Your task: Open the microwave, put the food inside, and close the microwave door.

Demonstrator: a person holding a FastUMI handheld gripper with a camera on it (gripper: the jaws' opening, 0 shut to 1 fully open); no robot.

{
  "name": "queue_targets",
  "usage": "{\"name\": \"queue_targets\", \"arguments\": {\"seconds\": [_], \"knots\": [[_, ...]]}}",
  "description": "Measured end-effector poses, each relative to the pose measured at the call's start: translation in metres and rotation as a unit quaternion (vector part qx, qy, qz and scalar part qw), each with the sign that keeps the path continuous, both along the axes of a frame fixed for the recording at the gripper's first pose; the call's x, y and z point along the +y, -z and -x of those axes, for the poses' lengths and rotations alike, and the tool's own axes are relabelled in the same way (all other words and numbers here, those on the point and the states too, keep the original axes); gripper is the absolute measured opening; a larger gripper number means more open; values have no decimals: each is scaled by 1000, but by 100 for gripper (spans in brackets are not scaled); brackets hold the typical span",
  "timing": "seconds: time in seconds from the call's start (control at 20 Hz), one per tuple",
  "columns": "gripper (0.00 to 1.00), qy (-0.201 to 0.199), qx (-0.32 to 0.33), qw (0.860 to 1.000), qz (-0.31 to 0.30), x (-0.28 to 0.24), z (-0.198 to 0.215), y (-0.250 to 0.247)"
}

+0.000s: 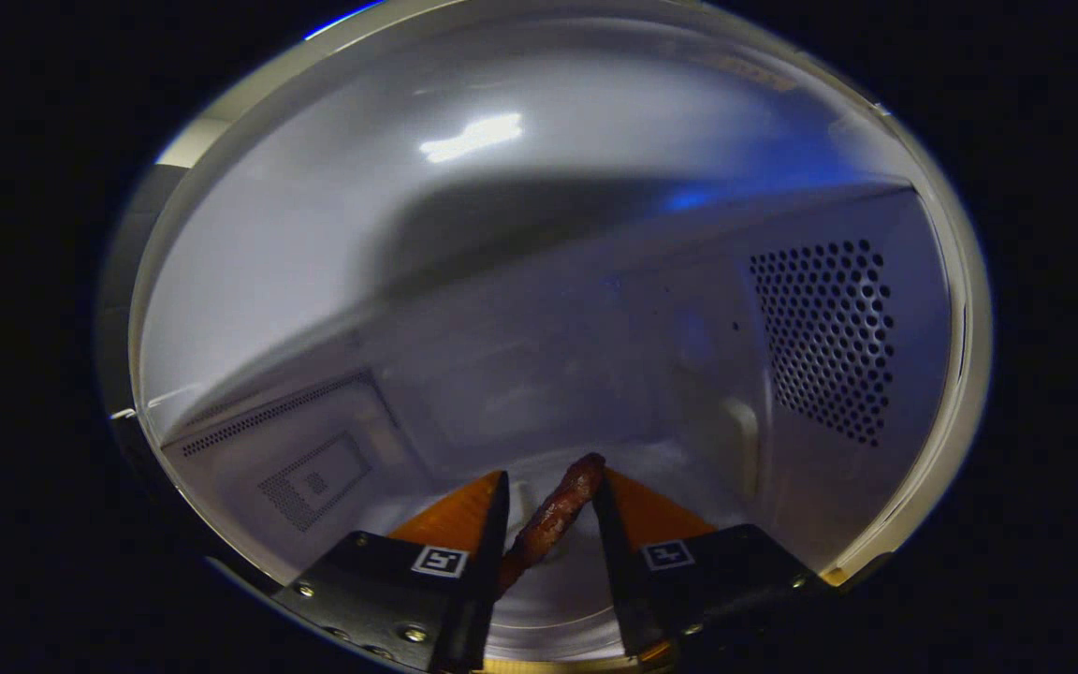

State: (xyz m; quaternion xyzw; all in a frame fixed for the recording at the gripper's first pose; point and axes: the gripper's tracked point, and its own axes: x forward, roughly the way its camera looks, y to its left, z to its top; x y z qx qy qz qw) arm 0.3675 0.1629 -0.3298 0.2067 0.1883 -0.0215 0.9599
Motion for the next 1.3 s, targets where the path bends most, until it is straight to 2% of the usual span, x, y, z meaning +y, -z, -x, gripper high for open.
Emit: {"name": "queue_targets", "arguments": {"seconds": [0.05,0.1,0.3,0.7,1.0,1.15,1.3], "knots": [[66,6,5,1000,9,-3,1,3],[67,11,13,1000,16,-6,2,7],[67,29,38,998,51,-19,11,15],[67,-6,-24,996,84,-4,25,-36],[67,-84,-47,991,88,32,70,-78],[67,-142,-70,985,74,56,109,-122],[67,-183,-111,974,71,72,150,-174]]}}
